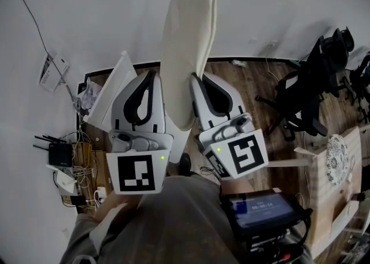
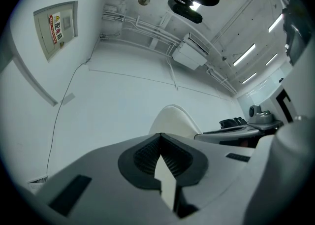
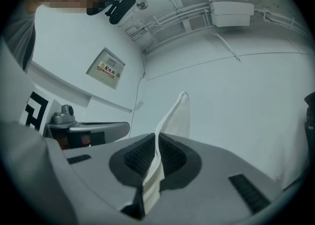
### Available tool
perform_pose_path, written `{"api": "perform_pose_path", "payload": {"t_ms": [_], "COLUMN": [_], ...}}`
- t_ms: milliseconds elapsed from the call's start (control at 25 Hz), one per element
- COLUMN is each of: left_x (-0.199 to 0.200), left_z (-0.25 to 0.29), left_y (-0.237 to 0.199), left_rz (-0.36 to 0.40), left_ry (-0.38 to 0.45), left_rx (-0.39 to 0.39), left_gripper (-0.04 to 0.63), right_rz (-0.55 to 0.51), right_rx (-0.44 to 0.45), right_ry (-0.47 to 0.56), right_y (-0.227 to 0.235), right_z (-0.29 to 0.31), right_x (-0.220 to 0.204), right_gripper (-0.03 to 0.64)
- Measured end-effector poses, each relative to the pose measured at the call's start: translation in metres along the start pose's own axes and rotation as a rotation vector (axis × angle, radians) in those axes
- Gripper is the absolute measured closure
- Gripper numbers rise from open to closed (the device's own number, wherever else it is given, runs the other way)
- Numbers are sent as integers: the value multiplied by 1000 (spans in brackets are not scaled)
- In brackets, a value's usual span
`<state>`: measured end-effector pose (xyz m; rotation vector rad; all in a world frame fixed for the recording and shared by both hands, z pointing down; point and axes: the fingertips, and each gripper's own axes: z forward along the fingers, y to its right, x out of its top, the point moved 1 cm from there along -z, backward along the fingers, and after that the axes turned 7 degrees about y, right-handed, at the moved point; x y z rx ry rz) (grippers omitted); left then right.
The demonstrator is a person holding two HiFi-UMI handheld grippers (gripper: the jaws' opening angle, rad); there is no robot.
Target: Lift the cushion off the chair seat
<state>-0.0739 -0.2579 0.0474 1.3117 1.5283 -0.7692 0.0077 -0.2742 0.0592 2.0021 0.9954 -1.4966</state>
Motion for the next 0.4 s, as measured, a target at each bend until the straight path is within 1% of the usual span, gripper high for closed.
{"api": "perform_pose_path", "payload": {"t_ms": [400], "left_x": [-7], "left_z": [5], "left_y": [3], "left_rz": [-3], "left_ry": [-22], "left_rx": [-1], "left_gripper": [589], "right_rz": [9], "right_rx": [0], "right_ry": [-10], "right_y": [6], "right_z": [1], "right_x": [-6], "right_gripper": [592]}}
